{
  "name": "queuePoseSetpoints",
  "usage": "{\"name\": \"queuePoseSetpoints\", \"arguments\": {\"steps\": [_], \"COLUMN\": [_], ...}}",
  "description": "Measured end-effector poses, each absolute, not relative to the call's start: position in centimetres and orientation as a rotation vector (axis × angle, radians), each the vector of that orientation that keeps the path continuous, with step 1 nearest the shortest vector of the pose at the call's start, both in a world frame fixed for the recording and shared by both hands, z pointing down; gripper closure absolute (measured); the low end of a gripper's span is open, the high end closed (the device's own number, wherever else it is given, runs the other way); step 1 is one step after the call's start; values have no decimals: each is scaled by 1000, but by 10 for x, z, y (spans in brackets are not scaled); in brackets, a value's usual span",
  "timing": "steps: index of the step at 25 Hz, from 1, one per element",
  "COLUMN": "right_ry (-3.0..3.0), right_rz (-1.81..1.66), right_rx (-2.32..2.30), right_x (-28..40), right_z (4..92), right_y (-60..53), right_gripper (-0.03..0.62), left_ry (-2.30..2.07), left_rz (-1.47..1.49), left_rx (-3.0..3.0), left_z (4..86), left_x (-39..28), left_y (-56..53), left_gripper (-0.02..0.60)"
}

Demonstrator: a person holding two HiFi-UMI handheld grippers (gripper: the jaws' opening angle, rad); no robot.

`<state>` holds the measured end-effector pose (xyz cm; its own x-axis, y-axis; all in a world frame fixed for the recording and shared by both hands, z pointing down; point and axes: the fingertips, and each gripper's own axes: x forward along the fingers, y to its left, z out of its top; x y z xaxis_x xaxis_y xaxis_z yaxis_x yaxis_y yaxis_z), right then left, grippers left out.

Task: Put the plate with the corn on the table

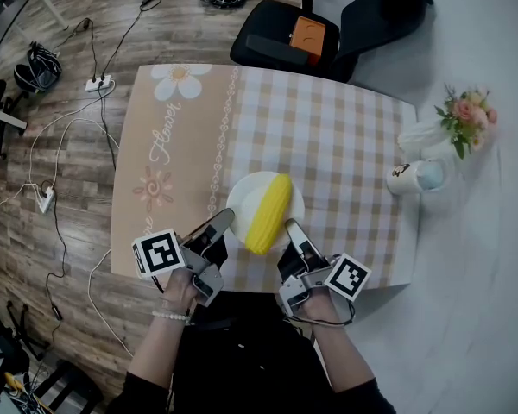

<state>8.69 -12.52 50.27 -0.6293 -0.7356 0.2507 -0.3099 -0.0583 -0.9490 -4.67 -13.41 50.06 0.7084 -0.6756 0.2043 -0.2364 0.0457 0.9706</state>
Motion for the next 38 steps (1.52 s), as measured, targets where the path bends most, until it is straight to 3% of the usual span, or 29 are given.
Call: {"name": "queuePoseSetpoints", "arguments": {"steps": [1, 5, 38], "right_ry": [1880, 1877, 1813], "right_rz": [-1738, -1743, -1952], "right_rx": [-1119, -1133, -1368], "right_x": [87, 89, 82], "right_z": [504, 508, 590], "right_y": [-124, -121, -121], "right_gripper": [549, 549, 546], "left_ry": [-784, -762, -906], "left_rz": [-380, -393, -183], "left_rx": [1537, 1569, 1500], "left_z": [502, 499, 585], "left_x": [-47, -46, -52], "left_y": [-133, -133, -136], "left_gripper": [552, 558, 558]}}
